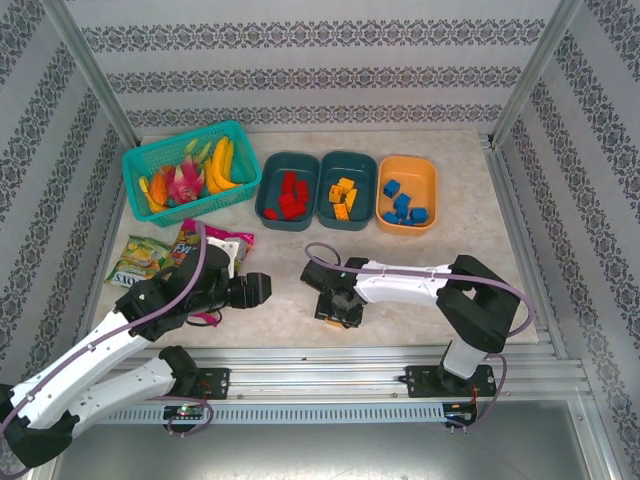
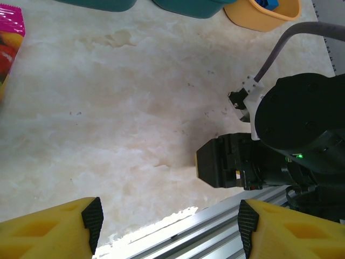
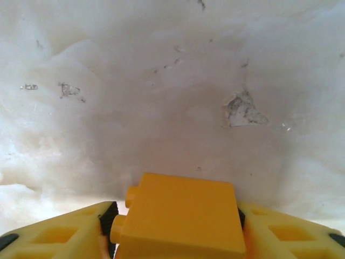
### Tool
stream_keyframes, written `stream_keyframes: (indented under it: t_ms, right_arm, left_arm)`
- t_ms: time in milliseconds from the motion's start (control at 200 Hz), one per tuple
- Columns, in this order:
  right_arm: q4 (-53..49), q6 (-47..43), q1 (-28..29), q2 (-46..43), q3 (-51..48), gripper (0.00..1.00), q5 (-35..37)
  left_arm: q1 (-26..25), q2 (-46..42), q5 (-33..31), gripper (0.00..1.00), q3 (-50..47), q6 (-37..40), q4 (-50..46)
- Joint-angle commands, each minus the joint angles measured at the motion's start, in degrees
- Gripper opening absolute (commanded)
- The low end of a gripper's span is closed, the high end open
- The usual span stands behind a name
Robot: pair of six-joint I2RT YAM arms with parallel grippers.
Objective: Sort the legos into containers by color
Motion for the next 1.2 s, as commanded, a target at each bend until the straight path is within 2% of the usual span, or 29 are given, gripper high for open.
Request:
stream_keyframes:
  t_ms: [0, 85, 140, 270, 380, 500, 679, 869, 1199]
  right_arm:
    - [-2.73, 0.21, 1.04, -0.77, 2.59, 0.47, 3.84]
    - [-5.06, -1.54, 1.13, -2.51, 4.95, 0.4, 6.03]
    - [-7.28, -3.29, 0.85, -3.89, 6.96, 0.38, 7.8]
    - [-13.22, -9.91, -1.8, -6.57, 14.75, 0.37, 12.23]
    - [-14.37, -16.31, -6.6, -7.8, 20.23, 0.36, 13.92]
    - [-11.65, -21.81, -14.36, -6.41, 24.69, 0.35, 11.34]
    - [-8.4, -29.09, -23.22, 2.54, 34.93, 0.34, 8.39]
    - [-7.34, -34.01, -29.05, 14.41, 47.24, 0.33, 6.5]
    - [-8.42, -38.37, -35.86, 34.03, 68.65, 0.33, 2.16]
  left_arm:
    - [-0.72, -1.06, 0.4, 0.69, -0.35, -1.29, -2.1]
    - [-0.69, -1.27, 0.39, 0.69, -0.09, -2.38, -1.28]
    - [-0.68, -1.15, 0.06, 0.69, 0.34, -4.07, -0.12]
    - [-0.6, 0.45, -4.03, 0.76, 4.13, -8.18, 2.56]
    - [0.47, 4.75, -5.85, 0.8, 9.38, -7.92, 5.27]
    - [4.32, 11.08, -2.88, 0.81, 14.37, -6.98, 8.81]
    - [11.22, 19.28, 2.33, 0.82, 19.6, -6.32, 13.82]
    - [17.99, 24.23, 6.02, 0.86, 22.05, -6.39, 19.22]
    - [21.97, 30.6, 8.73, 0.93, 24.03, -5.56, 22.85]
